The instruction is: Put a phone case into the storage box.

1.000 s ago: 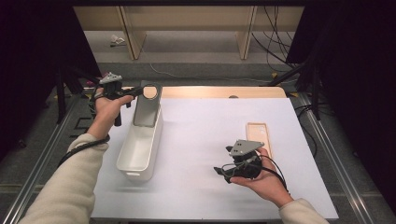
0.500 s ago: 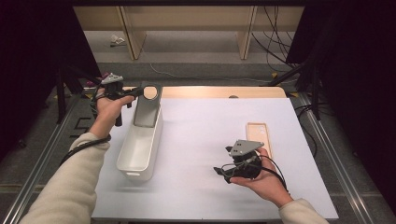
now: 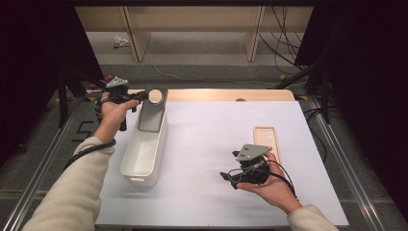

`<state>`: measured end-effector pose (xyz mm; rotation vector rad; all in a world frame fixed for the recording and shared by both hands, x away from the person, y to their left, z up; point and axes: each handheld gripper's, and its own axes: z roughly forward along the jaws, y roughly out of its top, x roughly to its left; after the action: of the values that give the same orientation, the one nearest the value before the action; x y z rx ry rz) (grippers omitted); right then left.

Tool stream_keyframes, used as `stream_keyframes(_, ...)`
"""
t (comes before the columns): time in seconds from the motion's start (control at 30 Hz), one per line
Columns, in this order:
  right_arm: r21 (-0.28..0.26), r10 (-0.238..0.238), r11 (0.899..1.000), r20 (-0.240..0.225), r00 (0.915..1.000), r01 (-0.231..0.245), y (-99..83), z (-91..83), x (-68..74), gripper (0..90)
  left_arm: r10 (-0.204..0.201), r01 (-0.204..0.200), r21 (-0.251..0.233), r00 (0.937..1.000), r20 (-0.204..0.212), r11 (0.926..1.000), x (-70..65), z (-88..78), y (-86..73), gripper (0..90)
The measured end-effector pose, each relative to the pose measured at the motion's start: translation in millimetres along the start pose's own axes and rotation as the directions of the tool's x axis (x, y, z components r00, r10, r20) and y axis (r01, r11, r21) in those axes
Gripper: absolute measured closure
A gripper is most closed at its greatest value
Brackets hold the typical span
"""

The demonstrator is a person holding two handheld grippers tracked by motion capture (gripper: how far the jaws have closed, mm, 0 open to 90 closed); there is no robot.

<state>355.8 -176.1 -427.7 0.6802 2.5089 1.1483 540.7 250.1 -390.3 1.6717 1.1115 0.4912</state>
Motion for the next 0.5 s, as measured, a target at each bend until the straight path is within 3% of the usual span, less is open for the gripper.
stream_keyframes(0.5,0.000,-0.001,1.000,-0.003,1.0000,0.001,-0.1,0.3,0.1,18.3,-0.008,0.009,0.011,1.0000,-0.004,0.9999,1.5,2.4,-4.5,81.3)
